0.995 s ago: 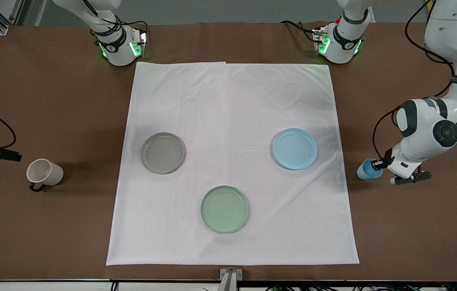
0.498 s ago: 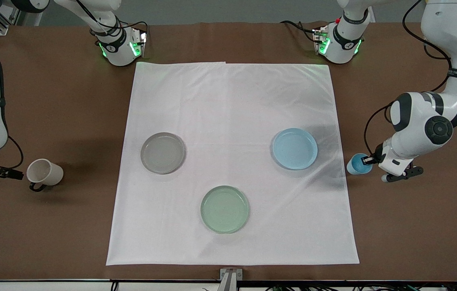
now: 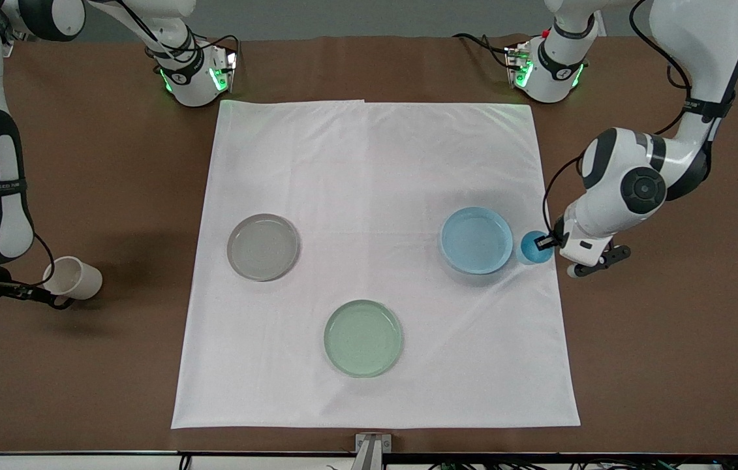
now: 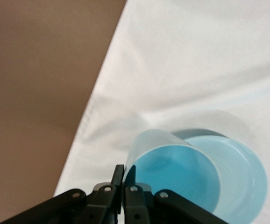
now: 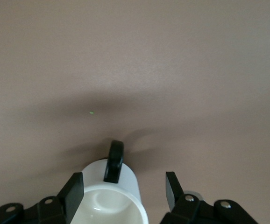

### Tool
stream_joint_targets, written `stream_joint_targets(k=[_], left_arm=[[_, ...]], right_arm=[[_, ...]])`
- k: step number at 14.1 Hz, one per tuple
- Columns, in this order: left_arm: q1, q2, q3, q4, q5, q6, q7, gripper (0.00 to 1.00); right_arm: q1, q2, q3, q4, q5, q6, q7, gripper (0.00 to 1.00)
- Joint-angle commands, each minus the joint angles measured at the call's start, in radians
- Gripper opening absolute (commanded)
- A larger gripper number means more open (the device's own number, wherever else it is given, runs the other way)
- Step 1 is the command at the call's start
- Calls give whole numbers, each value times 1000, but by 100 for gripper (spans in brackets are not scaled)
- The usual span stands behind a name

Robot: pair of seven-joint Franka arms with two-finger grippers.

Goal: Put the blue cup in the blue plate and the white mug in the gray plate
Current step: 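Carry the blue cup onto the light blue plate with the left gripper, then release the blue cup and raise the left gripper away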

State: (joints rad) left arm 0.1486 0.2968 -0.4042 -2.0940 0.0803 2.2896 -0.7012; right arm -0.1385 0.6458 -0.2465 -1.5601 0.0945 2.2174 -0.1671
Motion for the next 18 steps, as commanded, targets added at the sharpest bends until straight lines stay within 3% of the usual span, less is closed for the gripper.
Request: stream_joint_targets(k=[1, 2, 4, 6, 8, 10, 11, 15, 18], left_arm=[[-24, 4, -28, -14, 7, 14, -95, 3], [-35, 16, -30, -15, 7, 31, -125, 7], [-81, 44, -31, -15, 9, 60, -187, 24], [-101, 64, -31, -12, 16, 77, -237, 50], [-112, 76, -31, -11, 16, 105, -241, 61], [-107, 81, -31, -3, 16, 110, -242, 84], [-103, 76, -31, 2, 16, 108, -241, 100], [-86, 59, -24, 106, 22, 81, -193, 100], [-54, 65, -24, 292, 111, -94, -69, 100]], right_arm=[[-15, 23, 12, 17, 27, 7, 0, 79], [-15, 28, 12, 17, 25, 10, 0, 79], [-15, 41, 12, 17, 27, 30, 0, 79], [-15, 57, 12, 17, 30, 62, 3, 79], [-15, 80, 15, 17, 33, 96, 5, 79], [-15, 92, 16, 17, 44, 114, 5, 77], [-15, 92, 16, 17, 54, 114, 5, 75], [-10, 92, 16, 14, 77, 113, 3, 57], [-12, 92, 16, 11, 77, 110, 5, 40]])
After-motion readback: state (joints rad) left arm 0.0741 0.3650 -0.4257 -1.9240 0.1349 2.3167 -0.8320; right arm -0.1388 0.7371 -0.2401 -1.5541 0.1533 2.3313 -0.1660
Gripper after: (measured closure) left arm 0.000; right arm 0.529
